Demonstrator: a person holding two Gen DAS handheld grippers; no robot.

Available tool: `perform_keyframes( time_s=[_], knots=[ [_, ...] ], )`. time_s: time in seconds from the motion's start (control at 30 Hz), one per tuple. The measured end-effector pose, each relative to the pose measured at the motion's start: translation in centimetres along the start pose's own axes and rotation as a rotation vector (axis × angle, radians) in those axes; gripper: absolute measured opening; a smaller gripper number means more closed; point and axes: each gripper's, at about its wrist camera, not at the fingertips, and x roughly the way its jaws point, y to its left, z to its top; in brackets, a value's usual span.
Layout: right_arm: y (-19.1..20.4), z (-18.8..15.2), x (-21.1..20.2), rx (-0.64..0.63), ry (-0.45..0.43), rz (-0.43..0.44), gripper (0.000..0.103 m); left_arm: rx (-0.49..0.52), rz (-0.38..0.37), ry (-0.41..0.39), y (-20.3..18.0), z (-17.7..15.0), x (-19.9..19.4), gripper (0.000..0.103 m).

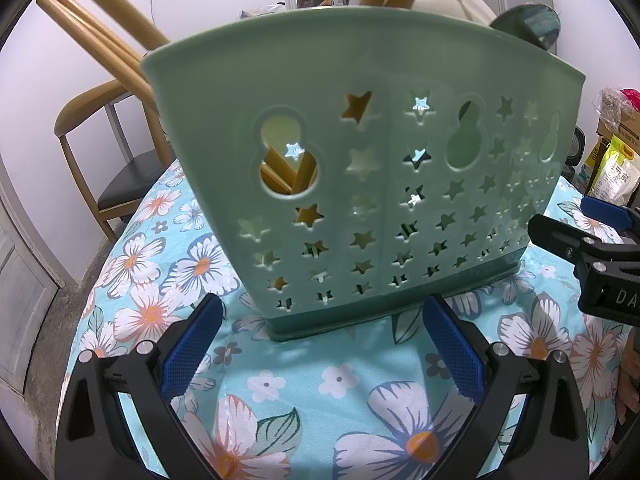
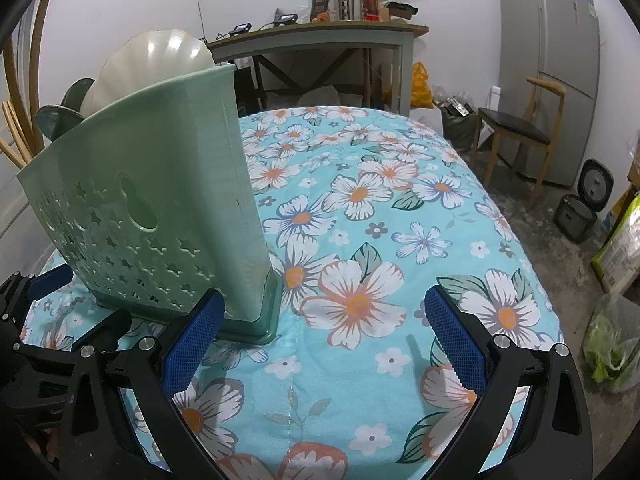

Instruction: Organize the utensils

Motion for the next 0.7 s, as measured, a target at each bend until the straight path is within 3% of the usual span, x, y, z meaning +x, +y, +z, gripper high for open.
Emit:
perform_keyframes(
  time_s=[0.7],
  knots=[
    [0.1, 0.0, -0.1, -0.001, -0.002, 0.000, 0.096, -0.008, -0.019, -0.043, 0.0, -0.2, -1.6, 0.098]
  ],
)
